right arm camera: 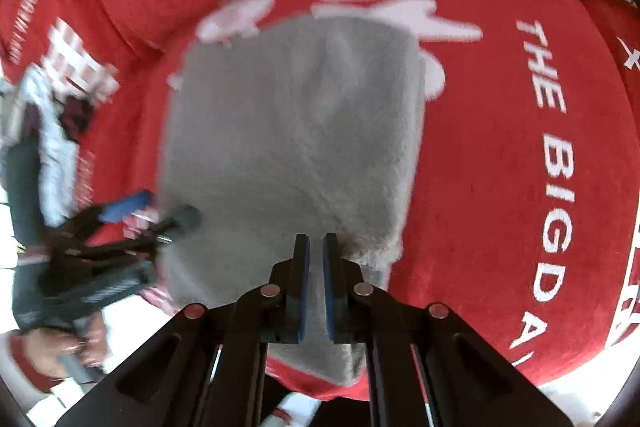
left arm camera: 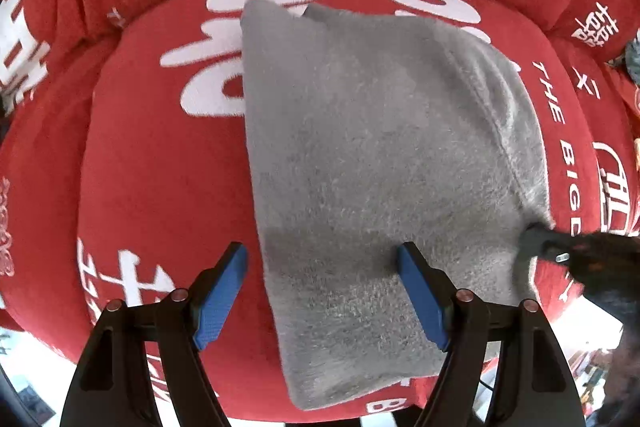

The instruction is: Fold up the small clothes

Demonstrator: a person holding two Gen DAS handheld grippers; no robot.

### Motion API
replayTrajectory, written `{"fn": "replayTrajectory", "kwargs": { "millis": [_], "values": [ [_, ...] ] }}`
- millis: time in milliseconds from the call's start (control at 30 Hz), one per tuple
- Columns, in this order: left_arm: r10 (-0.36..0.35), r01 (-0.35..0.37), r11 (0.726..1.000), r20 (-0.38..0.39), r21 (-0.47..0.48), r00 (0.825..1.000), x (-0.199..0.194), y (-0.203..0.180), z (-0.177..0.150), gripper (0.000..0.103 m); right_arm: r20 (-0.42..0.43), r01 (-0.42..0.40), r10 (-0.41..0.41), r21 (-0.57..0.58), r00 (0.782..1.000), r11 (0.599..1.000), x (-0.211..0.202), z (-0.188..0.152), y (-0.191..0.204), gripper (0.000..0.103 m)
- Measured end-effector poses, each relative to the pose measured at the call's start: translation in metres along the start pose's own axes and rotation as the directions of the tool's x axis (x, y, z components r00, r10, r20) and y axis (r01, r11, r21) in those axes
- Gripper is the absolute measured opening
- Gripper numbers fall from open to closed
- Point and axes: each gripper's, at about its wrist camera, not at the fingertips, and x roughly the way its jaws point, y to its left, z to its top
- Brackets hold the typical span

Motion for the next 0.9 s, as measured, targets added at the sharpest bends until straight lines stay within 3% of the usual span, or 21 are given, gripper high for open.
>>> {"fn": "replayTrajectory", "kwargs": {
  "millis": [100,267,500,600,800,900],
  "values": [
    [-0.009,0.009,1.0,0.0,-0.012,1.0,0.0,0.001,-0.001,0.078,0.017,-0.029,0.029,0.019,0.999,0.999,0.003,-0.004,-0.009,0.0],
    [-0.009,0.009,1.0,-0.011,-0.01,1.0,0.002,0.001,0.0,0.078,0.013,0.024,-0.024,-0.015,1.0,1.0,-0.002,-0.008,-0.003,0.0],
    [-0.021,0.021,1.0,-0.034,-0.011,0.999,0.006,-0.001,0.003,0.078,0.016,0.028,-0.028,0.016,0.999,0.999,0.005,-0.01,-0.003,0.0],
    [-0.005,0.005,1.0,-0.035,-0.01,0.999,0.009,-0.002,0.005,0.097,0.022,0.038,-0.038,0.01,0.999,0.999,0.004,-0.01,-0.001,0.0],
    [0.015,-0.016,0.999,-0.039,-0.032,0.999,0.013,-0.001,0.004,0.102,0.029,0.01,-0.012,0.065,1.0,0.998,-0.005,-0.01,-0.003,0.0],
    [-0.009,0.005,0.998,-0.057,-0.069,0.998,0.018,0.005,0.003,0.102,0.105,0.0,-0.008,0.072,0.994,0.997,-0.022,-0.008,-0.001,0.0]
  ]
}}
